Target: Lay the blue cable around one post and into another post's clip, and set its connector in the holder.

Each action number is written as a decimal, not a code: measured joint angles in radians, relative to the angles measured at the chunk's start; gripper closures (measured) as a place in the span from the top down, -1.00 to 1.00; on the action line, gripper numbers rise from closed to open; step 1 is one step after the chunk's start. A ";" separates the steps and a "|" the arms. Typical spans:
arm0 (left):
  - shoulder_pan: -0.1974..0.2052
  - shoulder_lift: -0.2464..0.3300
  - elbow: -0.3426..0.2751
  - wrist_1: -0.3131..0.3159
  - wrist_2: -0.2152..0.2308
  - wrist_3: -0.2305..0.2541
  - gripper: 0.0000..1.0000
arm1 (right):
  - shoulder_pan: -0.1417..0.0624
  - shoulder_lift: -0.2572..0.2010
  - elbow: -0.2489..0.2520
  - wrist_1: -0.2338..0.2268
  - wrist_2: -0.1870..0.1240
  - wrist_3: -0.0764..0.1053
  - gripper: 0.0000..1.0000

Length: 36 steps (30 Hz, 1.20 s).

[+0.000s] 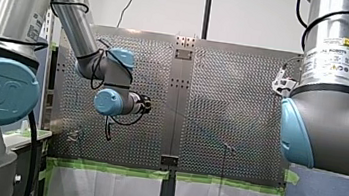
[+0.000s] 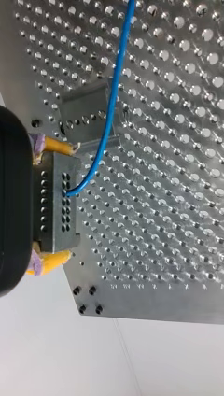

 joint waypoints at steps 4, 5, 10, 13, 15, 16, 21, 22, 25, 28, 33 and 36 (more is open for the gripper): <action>0.004 0.000 -0.001 -0.003 0.000 0.001 1.00 | -0.002 0.028 0.000 0.000 -0.002 -0.002 -1.00; 0.005 0.000 -0.001 -0.004 0.000 0.002 1.00 | -0.003 0.035 0.000 0.000 -0.003 -0.003 -1.00; 0.010 0.000 0.000 -0.006 0.000 0.005 1.00 | -0.008 0.074 -0.004 0.003 -0.009 -0.007 -1.00; 0.012 0.000 0.000 -0.007 0.005 0.005 1.00 | -0.011 0.085 -0.019 0.018 -0.017 -0.010 -1.00; 0.013 0.000 0.000 -0.007 0.009 0.005 1.00 | -0.011 0.087 -0.032 0.031 -0.022 -0.012 -1.00; 0.014 0.000 0.000 -0.007 0.011 0.005 1.00 | -0.012 0.088 -0.040 0.040 -0.025 -0.013 -1.00; 0.019 0.000 0.000 -0.012 0.013 0.005 1.00 | -0.007 0.089 -0.074 0.078 -0.040 -0.018 -1.00; 0.020 0.000 0.000 -0.014 0.014 0.005 1.00 | -0.006 0.088 -0.083 0.087 -0.046 -0.020 -1.00; 0.023 0.000 0.000 -0.017 0.014 0.005 1.00 | -0.004 0.088 -0.102 0.107 -0.059 -0.032 -1.00; 0.026 0.000 0.000 -0.018 0.017 0.005 1.00 | -0.003 0.089 -0.122 0.134 -0.073 -0.046 -1.00; 0.030 0.000 0.000 -0.025 0.019 0.005 1.00 | -0.002 0.089 -0.136 0.180 -0.095 -0.069 -1.00; 0.033 0.000 0.000 -0.031 0.020 0.005 1.00 | -0.002 0.089 -0.140 0.206 -0.098 -0.089 -1.00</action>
